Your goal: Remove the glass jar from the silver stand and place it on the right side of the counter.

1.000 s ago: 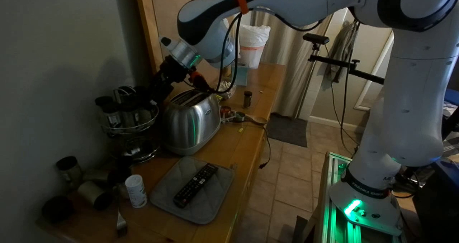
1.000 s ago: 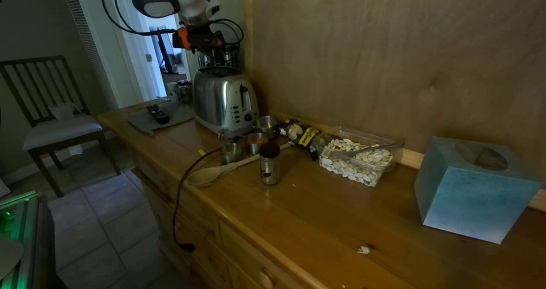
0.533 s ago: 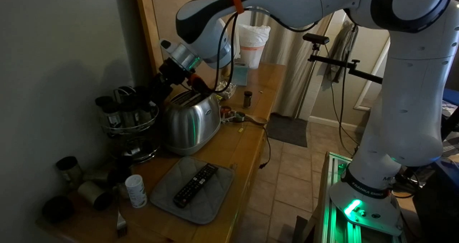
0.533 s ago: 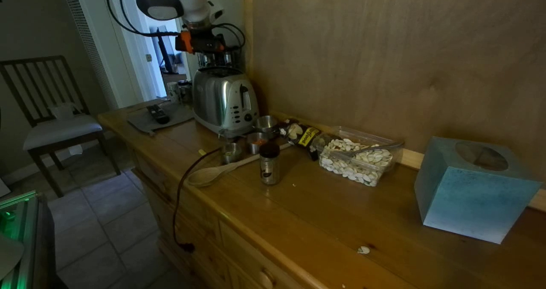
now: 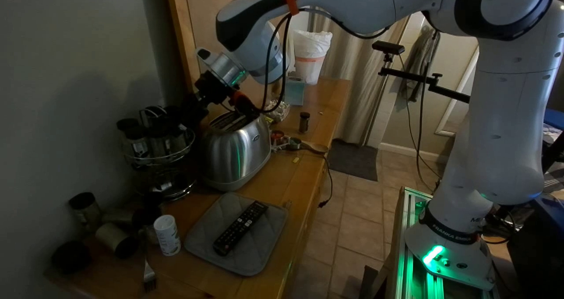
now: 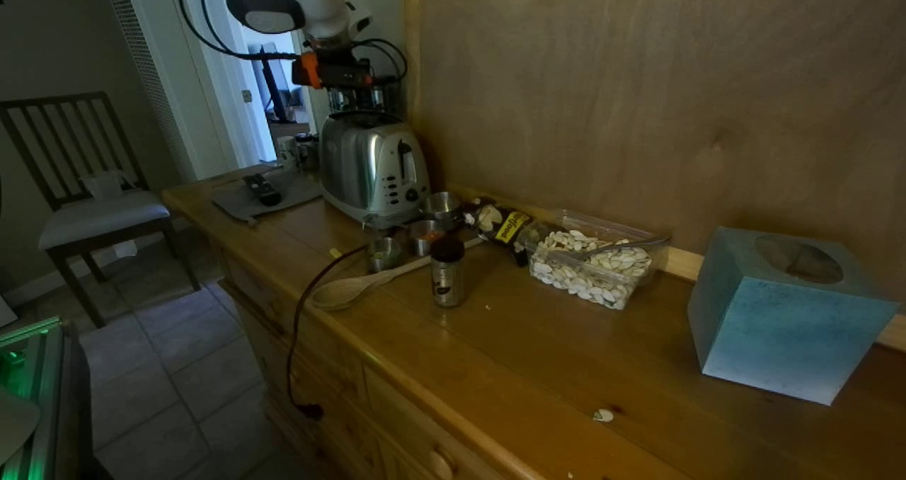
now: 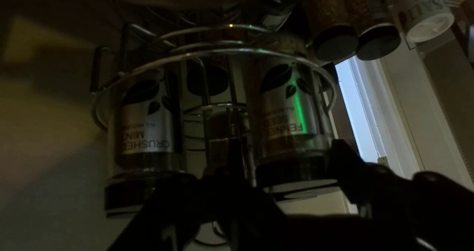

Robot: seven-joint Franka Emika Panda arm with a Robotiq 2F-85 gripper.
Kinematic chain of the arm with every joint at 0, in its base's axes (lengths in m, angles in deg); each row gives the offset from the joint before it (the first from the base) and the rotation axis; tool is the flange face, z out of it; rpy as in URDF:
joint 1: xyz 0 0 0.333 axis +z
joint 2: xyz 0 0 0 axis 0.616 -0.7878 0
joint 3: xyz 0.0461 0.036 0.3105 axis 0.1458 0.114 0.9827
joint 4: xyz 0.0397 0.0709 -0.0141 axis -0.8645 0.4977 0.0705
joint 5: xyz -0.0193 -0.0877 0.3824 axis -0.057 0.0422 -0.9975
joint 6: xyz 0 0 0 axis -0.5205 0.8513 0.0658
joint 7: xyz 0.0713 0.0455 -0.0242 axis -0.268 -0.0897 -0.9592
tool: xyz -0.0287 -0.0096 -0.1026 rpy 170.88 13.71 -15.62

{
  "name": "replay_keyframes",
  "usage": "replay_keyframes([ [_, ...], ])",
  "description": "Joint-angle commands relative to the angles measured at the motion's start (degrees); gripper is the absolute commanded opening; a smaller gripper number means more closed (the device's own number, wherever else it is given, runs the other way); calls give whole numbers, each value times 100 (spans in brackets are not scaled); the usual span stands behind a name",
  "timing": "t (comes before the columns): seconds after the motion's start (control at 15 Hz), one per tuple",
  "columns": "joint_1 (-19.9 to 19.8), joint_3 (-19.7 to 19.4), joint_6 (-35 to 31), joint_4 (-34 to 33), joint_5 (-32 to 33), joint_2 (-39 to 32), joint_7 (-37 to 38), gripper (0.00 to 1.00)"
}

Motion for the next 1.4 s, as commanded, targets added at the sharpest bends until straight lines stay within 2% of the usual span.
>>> replay_keyframes([
  [0.0, -25, -22, 59, -96, -170, -40, -192, 33],
  [0.07, -19, -37, 36, -88, -144, -23, -174, 27],
  [0.13, -11, -49, 22, -77, -118, -2, -152, 25],
  [0.73, 146, -94, -143, 90, 197, 521, 175, 25],
  [1.33, 168, -218, -462, 606, 485, 1542, 924, 25],
])
